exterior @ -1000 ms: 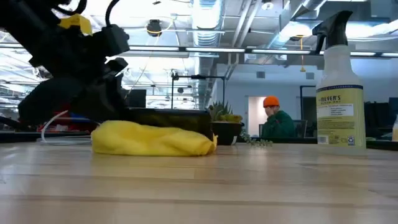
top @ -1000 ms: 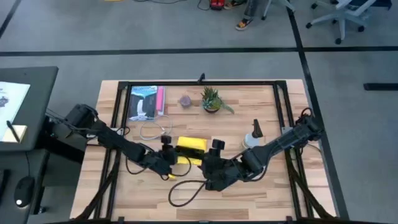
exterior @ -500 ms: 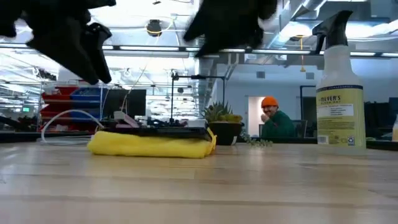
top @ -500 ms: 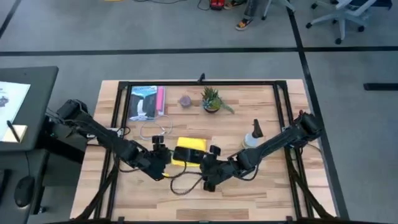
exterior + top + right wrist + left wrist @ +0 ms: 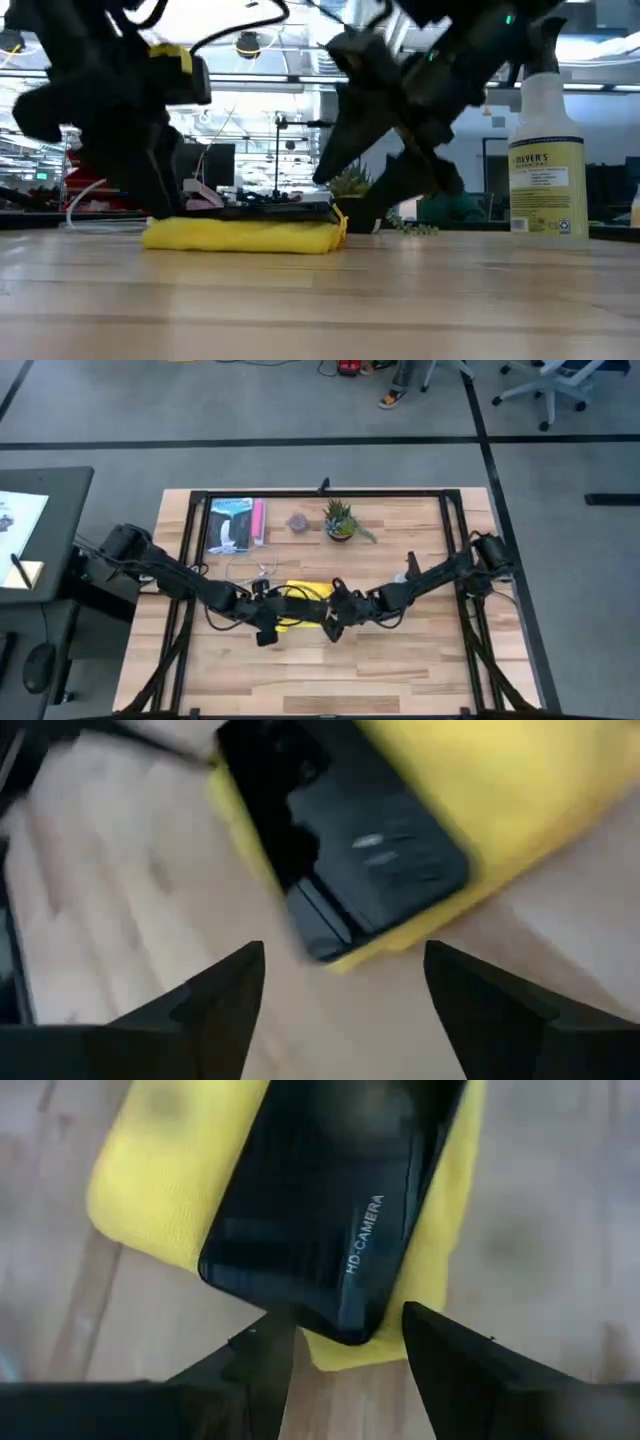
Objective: Apply microfiber cloth
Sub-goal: Wipe the front and back of the cellphone with the microfiber cloth
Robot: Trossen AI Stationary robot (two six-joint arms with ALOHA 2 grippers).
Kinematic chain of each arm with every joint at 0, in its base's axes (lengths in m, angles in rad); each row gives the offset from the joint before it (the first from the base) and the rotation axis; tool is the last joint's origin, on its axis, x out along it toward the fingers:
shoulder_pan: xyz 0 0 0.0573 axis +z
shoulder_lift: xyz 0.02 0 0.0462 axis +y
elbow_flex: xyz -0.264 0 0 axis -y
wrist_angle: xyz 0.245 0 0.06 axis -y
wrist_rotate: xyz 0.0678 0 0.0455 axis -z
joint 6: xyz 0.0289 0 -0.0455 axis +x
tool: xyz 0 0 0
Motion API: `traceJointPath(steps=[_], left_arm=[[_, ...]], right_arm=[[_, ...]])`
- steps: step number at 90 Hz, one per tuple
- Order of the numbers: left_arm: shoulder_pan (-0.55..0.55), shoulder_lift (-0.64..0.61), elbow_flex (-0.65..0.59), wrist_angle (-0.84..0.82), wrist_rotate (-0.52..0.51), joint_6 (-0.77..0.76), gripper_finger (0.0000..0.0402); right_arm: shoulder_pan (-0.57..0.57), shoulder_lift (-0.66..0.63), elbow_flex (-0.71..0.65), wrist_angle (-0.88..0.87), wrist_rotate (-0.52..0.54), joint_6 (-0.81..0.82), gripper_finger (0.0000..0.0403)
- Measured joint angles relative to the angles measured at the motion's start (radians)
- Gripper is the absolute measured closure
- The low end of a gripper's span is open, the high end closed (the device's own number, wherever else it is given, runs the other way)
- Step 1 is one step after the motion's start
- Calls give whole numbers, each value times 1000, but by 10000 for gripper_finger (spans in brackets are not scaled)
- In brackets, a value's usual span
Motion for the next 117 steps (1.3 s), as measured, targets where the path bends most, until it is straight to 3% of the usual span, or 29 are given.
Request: traceJointPath(steps=[21, 51, 62, 90, 117], left_arm=[[0, 68, -33, 120, 5, -4, 235], [0, 84, -34, 173, 15, -1, 235], [0, 85, -35, 169, 18, -5, 235], [-6, 45, -35, 171, -47, -33, 235], [-61, -171, -35, 116, -48, -47, 235]], right_arm=[[-22, 0, -76, 229, -26, 81, 133], [-29, 0, -76, 244, -55, 102, 141], [-34, 0, -76, 221, -55, 95, 184], [-12, -5, -75, 234, -43, -2, 378], [25, -10, -76, 217, -22, -40, 383]])
